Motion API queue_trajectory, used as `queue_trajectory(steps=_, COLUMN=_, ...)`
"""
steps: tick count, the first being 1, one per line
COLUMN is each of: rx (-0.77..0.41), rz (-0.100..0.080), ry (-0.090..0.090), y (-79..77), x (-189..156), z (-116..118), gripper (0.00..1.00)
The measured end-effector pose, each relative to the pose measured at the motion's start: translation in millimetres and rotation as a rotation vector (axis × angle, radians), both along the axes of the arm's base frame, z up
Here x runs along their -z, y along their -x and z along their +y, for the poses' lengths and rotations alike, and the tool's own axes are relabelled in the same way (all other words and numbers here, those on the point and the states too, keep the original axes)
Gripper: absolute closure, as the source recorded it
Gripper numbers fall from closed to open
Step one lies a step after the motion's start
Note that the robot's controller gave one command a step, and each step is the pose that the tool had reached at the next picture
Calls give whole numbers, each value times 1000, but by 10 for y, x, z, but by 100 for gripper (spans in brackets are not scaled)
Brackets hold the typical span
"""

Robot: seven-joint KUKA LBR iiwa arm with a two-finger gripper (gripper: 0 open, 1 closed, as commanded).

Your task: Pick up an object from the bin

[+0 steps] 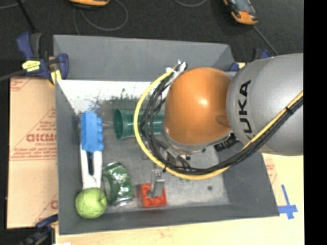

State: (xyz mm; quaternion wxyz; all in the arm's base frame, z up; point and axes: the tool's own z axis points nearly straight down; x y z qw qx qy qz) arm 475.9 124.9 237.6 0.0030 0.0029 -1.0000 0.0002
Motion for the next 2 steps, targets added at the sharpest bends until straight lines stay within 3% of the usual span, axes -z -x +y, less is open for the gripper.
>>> queue_trajectory(steps=1, rx=5, rz=-8, ry=-2, y=-15, x=-44, z=-7, gripper=0)
queue_trajectory(steps=2, rx=73, rz=-13, ry=-3, y=-43, x=479, z=-75, gripper=0)
